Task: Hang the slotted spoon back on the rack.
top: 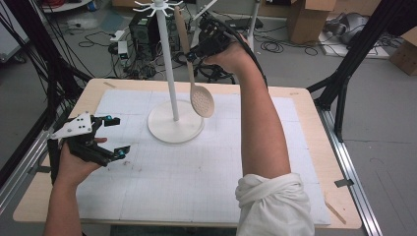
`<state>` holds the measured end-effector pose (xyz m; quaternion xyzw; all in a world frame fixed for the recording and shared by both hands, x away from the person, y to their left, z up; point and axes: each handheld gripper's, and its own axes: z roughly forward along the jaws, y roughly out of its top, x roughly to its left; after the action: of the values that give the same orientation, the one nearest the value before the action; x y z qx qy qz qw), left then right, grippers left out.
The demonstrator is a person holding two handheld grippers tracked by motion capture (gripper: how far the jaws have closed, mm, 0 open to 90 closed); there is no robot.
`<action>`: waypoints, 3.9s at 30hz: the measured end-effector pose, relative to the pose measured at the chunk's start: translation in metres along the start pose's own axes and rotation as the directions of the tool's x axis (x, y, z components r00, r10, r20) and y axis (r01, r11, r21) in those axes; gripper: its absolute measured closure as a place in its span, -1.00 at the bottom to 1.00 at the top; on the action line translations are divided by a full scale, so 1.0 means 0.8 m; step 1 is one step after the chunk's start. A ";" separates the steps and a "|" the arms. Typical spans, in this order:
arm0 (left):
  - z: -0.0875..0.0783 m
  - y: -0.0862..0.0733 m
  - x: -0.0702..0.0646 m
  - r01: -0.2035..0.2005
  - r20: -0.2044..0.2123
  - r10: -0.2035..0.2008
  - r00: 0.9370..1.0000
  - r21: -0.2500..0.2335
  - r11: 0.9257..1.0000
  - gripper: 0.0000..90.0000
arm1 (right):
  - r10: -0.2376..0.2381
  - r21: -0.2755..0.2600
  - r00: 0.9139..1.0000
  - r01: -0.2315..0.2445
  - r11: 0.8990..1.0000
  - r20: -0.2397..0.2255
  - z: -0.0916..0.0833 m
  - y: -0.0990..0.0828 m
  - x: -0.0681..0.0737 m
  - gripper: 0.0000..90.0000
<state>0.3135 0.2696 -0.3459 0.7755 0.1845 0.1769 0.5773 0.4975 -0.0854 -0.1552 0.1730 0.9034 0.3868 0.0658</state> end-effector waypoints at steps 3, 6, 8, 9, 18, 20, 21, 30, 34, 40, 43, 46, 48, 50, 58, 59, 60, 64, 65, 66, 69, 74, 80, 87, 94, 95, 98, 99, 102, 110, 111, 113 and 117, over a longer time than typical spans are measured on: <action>0.000 0.000 0.000 -0.001 0.000 0.001 1.000 0.005 1.000 -0.96 | -0.002 -0.003 1.000 0.002 1.000 0.014 0.002 0.001 0.002 0.39; 0.000 0.000 -0.001 -0.001 0.000 0.001 1.000 0.005 1.000 -0.96 | 0.013 -0.020 0.999 -0.012 1.000 0.031 -0.001 -0.001 0.002 0.29; 0.000 0.000 -0.001 -0.002 0.001 0.002 1.000 0.002 1.000 -0.96 | 0.006 -0.005 0.999 -0.006 1.000 0.044 -0.003 -0.004 0.003 0.19; 0.000 0.000 -0.001 -0.001 0.001 0.001 1.000 0.002 1.000 -0.96 | 0.014 -0.008 0.999 -0.013 1.000 0.045 -0.005 -0.006 0.003 0.14; 0.004 0.000 -0.002 -0.002 0.006 0.002 1.000 0.018 1.000 -0.96 | 0.011 -0.044 0.995 -0.006 0.999 0.096 -0.020 -0.028 0.010 -0.11; 0.004 0.000 -0.002 -0.003 0.003 0.003 1.000 0.020 1.000 -0.96 | 0.011 -0.048 0.994 -0.006 0.999 0.105 -0.025 -0.037 0.009 -0.18; 0.004 0.000 -0.002 -0.003 0.002 0.003 1.000 0.020 1.000 -0.96 | 0.018 -0.057 0.993 -0.011 0.998 0.113 -0.028 -0.041 0.008 -0.20; 0.009 -0.001 -0.003 -0.001 0.007 0.000 1.000 0.035 0.999 -0.96 | 0.046 -0.112 0.992 -0.032 0.993 0.117 -0.055 -0.083 0.014 -0.26; 0.010 -0.001 -0.003 -0.005 0.011 0.004 1.000 0.041 0.999 -0.96 | 0.046 -0.134 0.991 -0.029 0.991 0.123 -0.064 -0.097 0.022 -0.32; 0.010 -0.001 -0.004 -0.002 0.010 0.001 1.000 0.038 0.999 -0.96 | 0.035 -0.164 0.992 -0.015 0.986 0.118 -0.078 -0.117 0.036 -0.40; 0.011 -0.001 -0.004 0.000 0.007 0.000 1.000 0.043 0.999 -0.96 | 0.038 -0.179 0.992 -0.016 0.984 0.118 -0.081 -0.132 0.046 -0.48; 0.013 -0.001 -0.005 0.001 0.010 -0.002 1.000 0.045 0.999 -0.96 | 0.050 -0.184 0.993 -0.029 0.982 0.109 -0.083 -0.149 0.052 -0.53; 0.014 -0.001 -0.005 -0.004 0.011 0.004 1.000 0.049 0.999 -0.96 | 0.055 -0.197 0.993 -0.034 0.980 0.102 -0.085 -0.161 0.055 -0.54; 0.014 -0.001 -0.005 -0.004 0.013 0.003 1.000 0.054 0.999 -0.96 | 0.071 -0.212 0.992 -0.047 0.976 0.108 -0.088 -0.173 0.059 -0.55; 0.018 -0.007 -0.003 0.012 0.015 -0.013 1.000 0.060 0.998 -0.96 | 0.096 -0.284 0.989 -0.061 0.957 0.113 -0.092 -0.226 0.072 -0.63; 0.018 -0.007 -0.002 0.013 0.015 -0.014 1.000 0.059 0.998 -0.96 | 0.104 -0.290 0.988 -0.067 0.955 0.112 -0.092 -0.233 0.074 -0.63; 0.018 -0.008 -0.002 0.016 0.015 -0.017 1.000 0.060 0.998 -0.96 | 0.101 -0.297 0.988 -0.063 0.953 0.115 -0.091 -0.240 0.077 -0.63; 0.021 -0.011 -0.002 0.025 0.018 -0.026 0.999 0.063 0.998 -0.96 | 0.105 -0.292 0.988 -0.069 0.954 0.111 -0.084 -0.262 0.084 -0.64; 0.022 -0.013 -0.001 0.028 0.018 -0.030 0.999 0.061 0.998 -0.96 | 0.115 -0.291 0.988 -0.079 0.953 0.107 -0.083 -0.267 0.086 -0.66; 0.022 -0.014 -0.001 0.030 0.018 -0.031 0.999 0.063 0.998 -0.96 | 0.114 -0.292 0.987 -0.077 0.953 0.113 -0.081 -0.273 0.088 -0.66; 0.023 -0.016 0.001 0.034 0.016 -0.035 0.999 0.067 0.997 -0.96 | 0.134 -0.328 0.985 -0.091 0.940 0.111 -0.077 -0.297 0.097 -0.67; 0.024 -0.018 0.000 0.040 0.015 -0.041 0.999 0.061 0.997 -0.96 | 0.188 -0.385 0.976 -0.134 0.913 0.106 -0.068 -0.340 0.109 -0.68; 0.024 -0.020 0.001 0.049 0.014 -0.050 0.999 0.051 0.998 -0.96 | 0.261 -0.442 0.959 -0.187 0.877 0.112 -0.066 -0.385 0.114 -0.74; 0.021 -0.024 0.003 0.064 0.022 -0.065 0.998 0.016 0.998 -0.96 | 0.289 -0.494 0.950 -0.196 0.847 0.118 -0.062 -0.416 0.119 -0.75; 0.016 -0.023 0.004 0.065 0.013 -0.064 0.998 -0.010 0.998 -0.96 | 0.301 -0.483 0.945 -0.207 0.851 0.125 -0.055 -0.428 0.120 -0.79; 0.015 -0.024 0.005 0.067 0.015 -0.067 0.998 -0.012 0.998 -0.96 | 0.303 -0.483 0.945 -0.209 0.851 0.125 -0.055 -0.430 0.120 -0.80; 0.014 -0.025 0.006 0.074 0.010 -0.074 0.997 -0.016 0.997 -0.96 | 0.320 -0.475 0.939 -0.227 0.850 0.123 -0.056 -0.438 0.120 -0.81; 0.014 -0.025 0.006 0.074 0.011 -0.074 0.997 -0.016 0.997 -0.96 | 0.329 -0.476 0.936 -0.234 0.847 0.125 -0.057 -0.441 0.119 -0.81; 0.015 -0.024 0.005 0.069 0.015 -0.069 0.998 -0.014 0.998 -0.96 | 0.340 -0.488 0.931 -0.238 0.840 0.132 -0.062 -0.444 0.119 -0.81; 0.016 -0.024 0.003 0.067 0.021 -0.067 0.998 -0.014 0.998 -0.96 | 0.324 -0.484 0.934 -0.216 0.848 0.151 -0.063 -0.439 0.122 -0.81; 0.016 -0.024 0.003 0.065 0.020 -0.065 0.998 -0.011 0.998 -0.96 | 0.322 -0.484 0.934 -0.213 0.849 0.153 -0.064 -0.438 0.122 -0.81; 0.016 -0.024 0.002 0.062 0.017 -0.062 0.998 -0.006 0.998 -0.96 | 0.316 -0.487 0.935 -0.205 0.849 0.159 -0.064 -0.437 0.121 -0.81; 0.014 -0.025 0.003 0.066 0.014 -0.066 0.998 -0.006 0.998 -0.96 | 0.316 -0.480 0.936 -0.207 0.853 0.157 -0.063 -0.435 0.121 -0.81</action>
<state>0.3192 0.2664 -0.3677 0.7682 0.2057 0.1531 0.5867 0.3035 -0.3072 -0.3704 0.3184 0.7412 0.5703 0.1551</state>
